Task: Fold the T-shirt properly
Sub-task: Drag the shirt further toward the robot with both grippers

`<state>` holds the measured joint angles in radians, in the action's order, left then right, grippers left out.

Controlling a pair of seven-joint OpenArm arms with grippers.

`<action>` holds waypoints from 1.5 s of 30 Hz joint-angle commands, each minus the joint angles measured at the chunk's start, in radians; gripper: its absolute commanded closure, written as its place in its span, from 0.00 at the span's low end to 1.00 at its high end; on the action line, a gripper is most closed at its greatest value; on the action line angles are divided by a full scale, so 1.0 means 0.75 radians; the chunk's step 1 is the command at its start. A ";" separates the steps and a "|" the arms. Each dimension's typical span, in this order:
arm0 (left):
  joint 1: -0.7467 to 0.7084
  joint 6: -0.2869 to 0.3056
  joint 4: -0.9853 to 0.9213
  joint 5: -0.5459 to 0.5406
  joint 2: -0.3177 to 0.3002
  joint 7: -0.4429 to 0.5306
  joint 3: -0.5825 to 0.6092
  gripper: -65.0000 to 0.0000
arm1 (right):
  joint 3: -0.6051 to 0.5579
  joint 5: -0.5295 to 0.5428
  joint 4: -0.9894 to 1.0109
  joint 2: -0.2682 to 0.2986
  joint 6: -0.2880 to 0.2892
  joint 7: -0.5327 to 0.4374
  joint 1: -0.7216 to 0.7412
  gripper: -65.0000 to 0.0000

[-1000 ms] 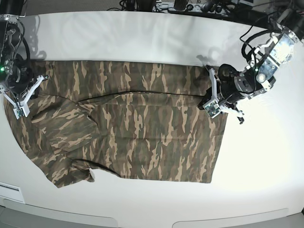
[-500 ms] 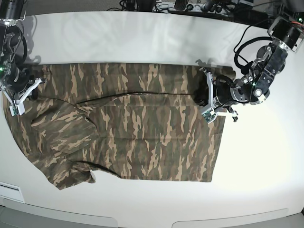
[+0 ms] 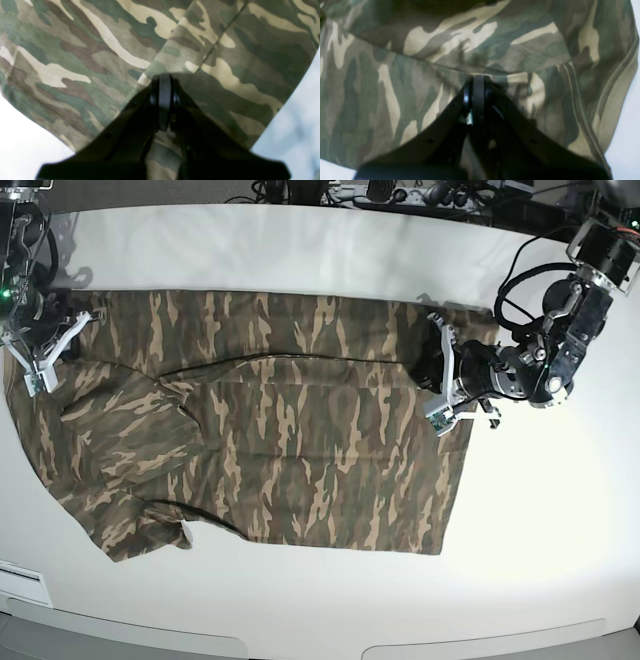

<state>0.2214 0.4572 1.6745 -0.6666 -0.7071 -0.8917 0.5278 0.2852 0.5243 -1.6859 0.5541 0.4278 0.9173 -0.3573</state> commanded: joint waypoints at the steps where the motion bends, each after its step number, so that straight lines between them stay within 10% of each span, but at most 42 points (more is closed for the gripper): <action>1: -0.012 0.020 0.012 0.004 -0.018 -0.080 0.002 1.00 | -0.005 -0.039 0.001 0.012 0.019 0.098 -0.036 1.00; 45: -0.455 -0.016 0.496 0.258 -0.309 -0.138 0.002 1.00 | -0.004 -0.183 -0.272 0.011 -0.154 0.085 -0.559 1.00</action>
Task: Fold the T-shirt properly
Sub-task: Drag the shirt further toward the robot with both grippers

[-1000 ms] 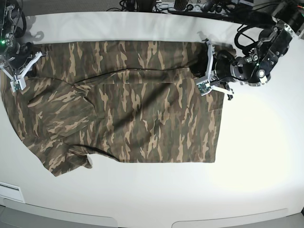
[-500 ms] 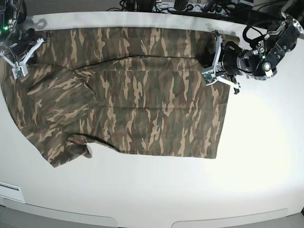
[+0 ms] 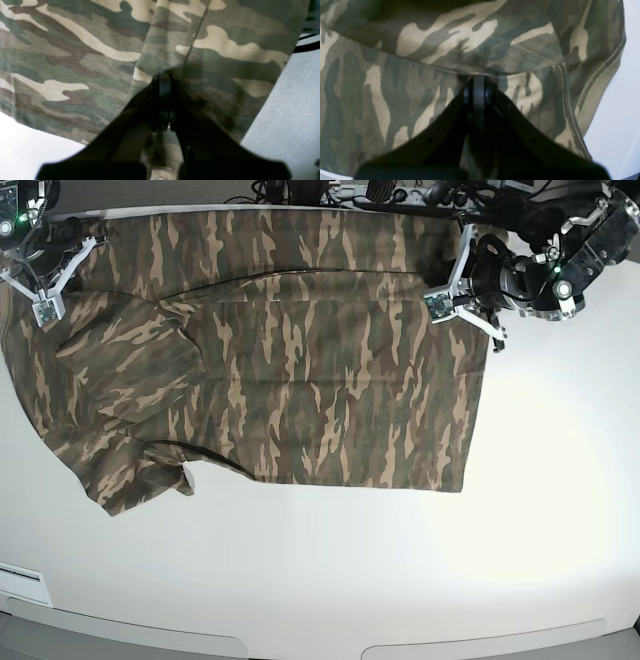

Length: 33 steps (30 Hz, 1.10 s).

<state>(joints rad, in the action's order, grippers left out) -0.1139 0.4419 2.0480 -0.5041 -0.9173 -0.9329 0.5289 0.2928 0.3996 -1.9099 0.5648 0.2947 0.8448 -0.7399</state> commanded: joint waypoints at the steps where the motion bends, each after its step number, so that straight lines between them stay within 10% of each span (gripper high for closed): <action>1: -0.010 0.003 -0.002 0.051 -0.030 -0.083 0.000 1.00 | -0.014 -0.017 0.027 -0.003 0.022 0.182 -0.060 1.00; 24: -0.010 -0.040 0.063 0.098 -0.029 -0.008 -0.001 1.00 | -0.013 -0.168 -0.052 0.013 -0.092 0.205 0.015 1.00; 33: 0.020 -0.196 0.075 0.243 -0.029 -0.008 -0.001 1.00 | -0.013 -0.327 -0.319 0.020 -0.189 0.174 0.034 1.00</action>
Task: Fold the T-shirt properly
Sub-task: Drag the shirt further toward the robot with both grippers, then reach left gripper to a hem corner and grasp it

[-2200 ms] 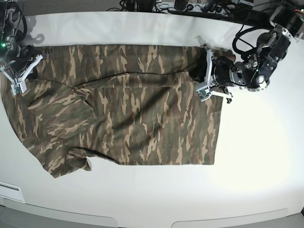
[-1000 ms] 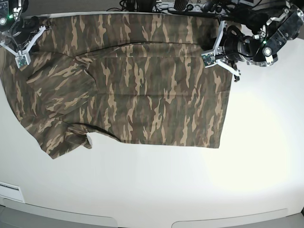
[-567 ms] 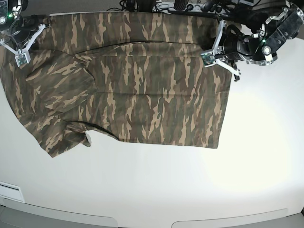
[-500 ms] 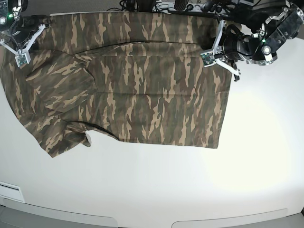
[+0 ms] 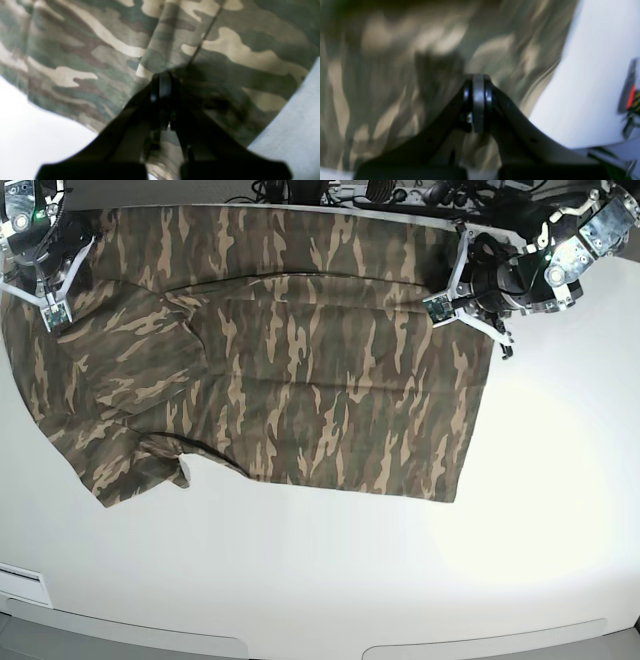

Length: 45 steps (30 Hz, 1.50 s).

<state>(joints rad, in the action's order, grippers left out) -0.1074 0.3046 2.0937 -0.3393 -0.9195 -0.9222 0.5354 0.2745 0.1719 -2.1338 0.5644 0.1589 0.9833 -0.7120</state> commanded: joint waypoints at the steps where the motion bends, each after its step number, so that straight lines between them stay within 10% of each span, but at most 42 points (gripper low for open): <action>1: 0.022 -0.025 0.022 0.024 -0.026 -0.023 -0.009 1.00 | 0.011 -0.046 -0.043 0.021 -0.030 -0.031 -0.004 1.00; 14: 0.039 -0.031 0.193 0.031 -0.026 -0.014 -0.010 1.00 | 0.011 -0.171 -0.126 0.020 -0.179 -0.110 -0.004 1.00; 22: 0.107 -0.509 0.202 0.283 0.009 0.205 -0.257 1.00 | 0.011 -0.170 -0.126 0.016 -0.215 -0.120 -0.005 1.00; 26: 0.193 -0.578 0.041 0.196 0.111 0.261 -0.469 1.00 | 0.011 -0.166 -0.126 0.016 -0.217 -0.125 -0.004 1.00; 39: 0.782 -0.009 -1.363 -0.476 0.485 0.431 -0.595 1.00 | 0.011 -0.161 -0.126 0.016 -0.216 -0.144 -0.004 1.00; 45: 0.957 0.075 -1.685 -0.496 0.615 0.399 -0.595 0.52 | 0.011 -0.161 -0.126 0.017 -0.216 -0.144 -0.004 1.00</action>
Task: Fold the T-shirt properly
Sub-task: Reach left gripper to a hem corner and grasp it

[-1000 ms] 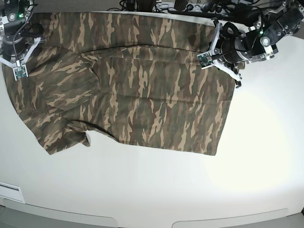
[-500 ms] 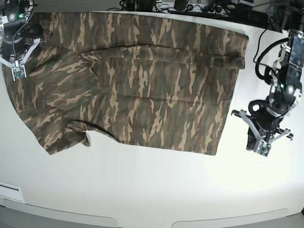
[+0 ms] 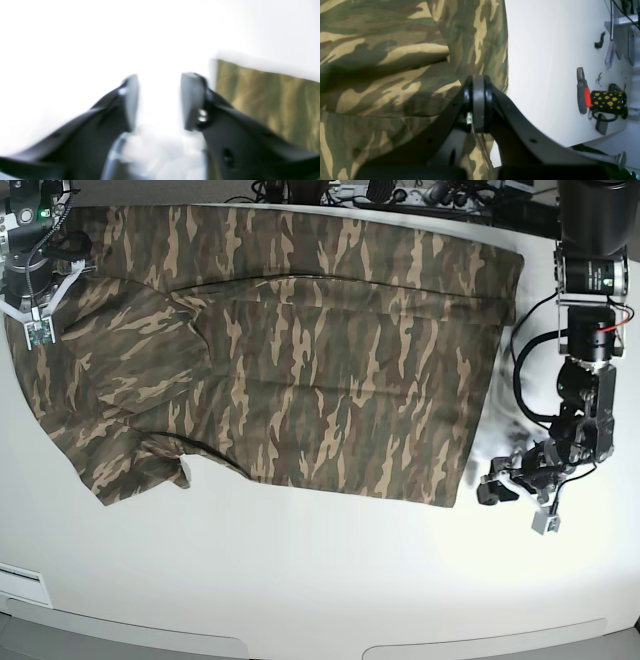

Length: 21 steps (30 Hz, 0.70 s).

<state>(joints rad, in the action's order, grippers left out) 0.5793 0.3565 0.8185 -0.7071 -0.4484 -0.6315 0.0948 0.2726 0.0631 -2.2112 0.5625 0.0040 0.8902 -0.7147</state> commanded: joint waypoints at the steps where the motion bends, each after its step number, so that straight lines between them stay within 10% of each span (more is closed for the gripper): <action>1: 0.058 0.015 -0.008 -0.001 0.008 0.001 -0.007 0.52 | 0.013 -0.015 -0.022 0.019 -0.009 -0.020 -0.001 1.00; 16: 0.085 0.024 -0.089 -0.096 0.155 -0.350 0.132 0.53 | 0.013 -0.016 -0.022 0.020 -0.011 -0.028 0.000 1.00; 21: 0.085 0.024 -0.089 -0.131 0.154 -0.413 0.132 0.94 | 0.013 -0.016 -0.022 0.020 -0.012 -0.055 0.043 1.00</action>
<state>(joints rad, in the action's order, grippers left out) 0.6380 0.3828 0.7521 -0.8417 -0.3298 -0.8860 0.1852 0.2726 0.0650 -2.2112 0.5621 0.0048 0.8715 -0.6868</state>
